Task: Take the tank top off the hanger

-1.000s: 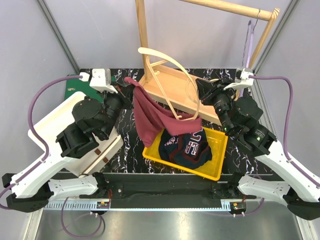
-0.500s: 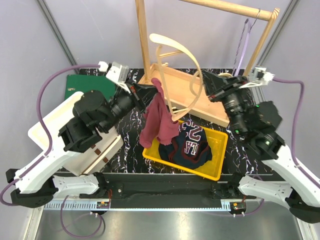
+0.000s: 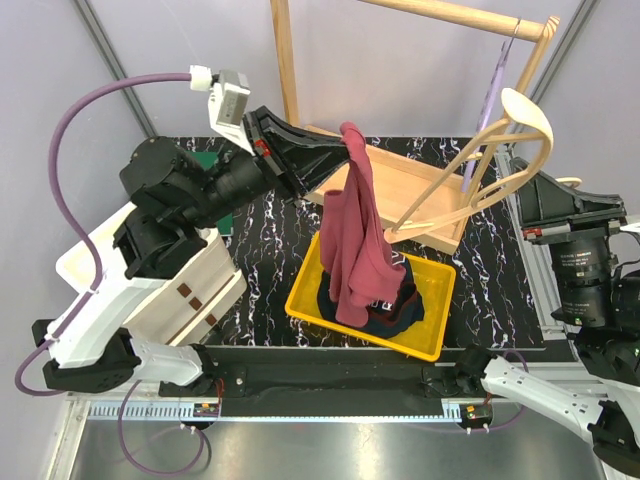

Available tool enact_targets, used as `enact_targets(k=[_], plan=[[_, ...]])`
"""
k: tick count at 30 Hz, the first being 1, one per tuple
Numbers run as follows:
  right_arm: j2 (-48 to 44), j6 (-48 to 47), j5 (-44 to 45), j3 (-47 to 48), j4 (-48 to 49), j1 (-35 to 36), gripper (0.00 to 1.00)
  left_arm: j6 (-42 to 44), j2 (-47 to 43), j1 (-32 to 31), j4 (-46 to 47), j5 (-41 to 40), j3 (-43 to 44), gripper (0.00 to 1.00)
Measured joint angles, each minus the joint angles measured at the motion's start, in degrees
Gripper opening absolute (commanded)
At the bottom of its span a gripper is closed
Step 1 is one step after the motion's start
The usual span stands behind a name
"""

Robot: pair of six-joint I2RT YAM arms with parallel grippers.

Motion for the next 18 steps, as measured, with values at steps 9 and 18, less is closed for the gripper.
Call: enact_targets(k=[9,18], plan=[[0.0,-0.7,0.0,-0.2,-4.1,0.0,0.00,-2.6,1.0,0.0,-0.1,3.2,-1.9,0.00],[0.0,-0.7,0.0,-0.4,-5.0,0.0,0.00,-3.1,-0.5,0.0,-0.1,4.3,-0.9,0.00]])
